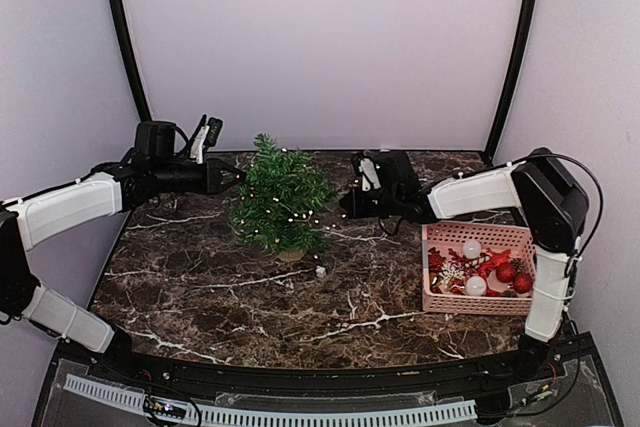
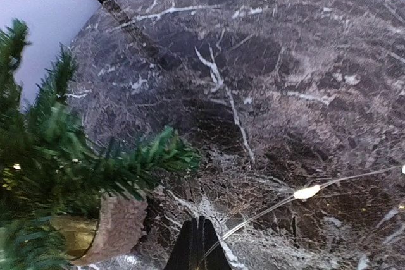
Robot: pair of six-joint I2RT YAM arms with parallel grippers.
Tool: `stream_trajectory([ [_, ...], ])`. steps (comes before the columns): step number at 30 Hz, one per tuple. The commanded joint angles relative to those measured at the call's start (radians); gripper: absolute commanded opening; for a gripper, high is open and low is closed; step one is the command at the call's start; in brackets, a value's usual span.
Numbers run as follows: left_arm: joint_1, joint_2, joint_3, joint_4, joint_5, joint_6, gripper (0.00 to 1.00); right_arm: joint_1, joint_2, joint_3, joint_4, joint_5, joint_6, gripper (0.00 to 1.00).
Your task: Decorate the small christmas tree
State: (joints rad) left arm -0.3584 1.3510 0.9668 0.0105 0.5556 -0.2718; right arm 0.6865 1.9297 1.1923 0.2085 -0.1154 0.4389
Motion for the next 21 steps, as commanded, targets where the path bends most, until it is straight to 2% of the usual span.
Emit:
stream_trajectory([
  [1, -0.005, -0.020, 0.025, -0.005, -0.001, 0.017, 0.00, 0.001, 0.081, 0.096, 0.052, -0.011, 0.007, 0.00],
  [8, -0.005, -0.012, 0.023, -0.003, 0.004, 0.023, 0.00, -0.032, 0.178, 0.207, 0.055, -0.011, 0.004, 0.00],
  [21, -0.005, -0.007, 0.025, -0.004, 0.010, 0.029, 0.00, -0.074, 0.318, 0.339, 0.053, -0.120, -0.005, 0.00],
])
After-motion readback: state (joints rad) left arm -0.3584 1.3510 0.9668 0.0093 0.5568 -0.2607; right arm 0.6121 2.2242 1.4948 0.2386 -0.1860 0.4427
